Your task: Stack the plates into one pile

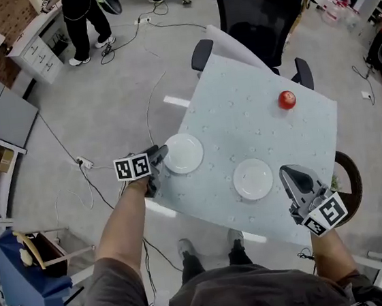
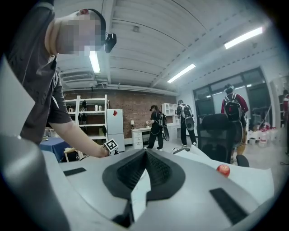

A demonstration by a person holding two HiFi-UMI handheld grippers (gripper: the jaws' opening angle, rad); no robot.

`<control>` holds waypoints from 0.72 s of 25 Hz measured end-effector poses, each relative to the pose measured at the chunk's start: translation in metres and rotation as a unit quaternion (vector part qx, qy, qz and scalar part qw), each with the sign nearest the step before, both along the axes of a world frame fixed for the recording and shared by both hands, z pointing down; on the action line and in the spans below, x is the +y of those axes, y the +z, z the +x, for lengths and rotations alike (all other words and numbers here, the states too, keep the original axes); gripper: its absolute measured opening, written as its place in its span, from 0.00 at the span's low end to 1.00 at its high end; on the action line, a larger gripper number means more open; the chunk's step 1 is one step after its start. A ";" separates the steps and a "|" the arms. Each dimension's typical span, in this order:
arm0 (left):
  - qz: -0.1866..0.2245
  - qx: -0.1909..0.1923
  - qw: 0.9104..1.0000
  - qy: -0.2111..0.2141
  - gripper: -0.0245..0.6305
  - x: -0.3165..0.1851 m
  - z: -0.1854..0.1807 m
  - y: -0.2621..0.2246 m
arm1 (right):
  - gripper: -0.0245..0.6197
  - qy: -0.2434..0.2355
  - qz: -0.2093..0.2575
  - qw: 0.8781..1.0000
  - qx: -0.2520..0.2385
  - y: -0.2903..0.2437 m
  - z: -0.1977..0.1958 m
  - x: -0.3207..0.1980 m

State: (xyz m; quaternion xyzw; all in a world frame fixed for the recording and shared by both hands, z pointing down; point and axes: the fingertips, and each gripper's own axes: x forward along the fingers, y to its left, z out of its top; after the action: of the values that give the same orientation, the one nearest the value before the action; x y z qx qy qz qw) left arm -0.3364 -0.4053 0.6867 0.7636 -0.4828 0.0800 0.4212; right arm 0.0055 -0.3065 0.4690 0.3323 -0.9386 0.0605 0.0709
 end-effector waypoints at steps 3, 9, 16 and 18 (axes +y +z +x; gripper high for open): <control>-0.028 0.023 0.999 -0.002 0.32 -0.011 0.000 0.025 | 0.03 0.006 -0.002 1.000 0.002 0.010 0.002 -0.014; -0.045 0.047 0.997 0.039 0.32 -0.018 0.018 0.041 | 0.03 0.014 -0.006 1.000 0.003 0.025 0.004 -0.033; -0.056 -0.003 0.997 0.053 0.18 -0.014 0.020 0.048 | 0.03 0.009 -0.018 1.000 0.008 0.040 -0.001 -0.027; -0.047 -0.018 0.997 0.057 0.17 -0.014 0.019 0.040 | 0.03 0.009 -0.018 1.000 0.009 0.038 -0.001 -0.027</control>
State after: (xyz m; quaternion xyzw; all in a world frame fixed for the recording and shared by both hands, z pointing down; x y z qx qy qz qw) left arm -0.3173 -0.4192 0.7272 0.7679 -0.4418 0.1400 0.4422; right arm 0.0041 -0.3331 0.5073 0.3400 -0.9336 0.0749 0.0849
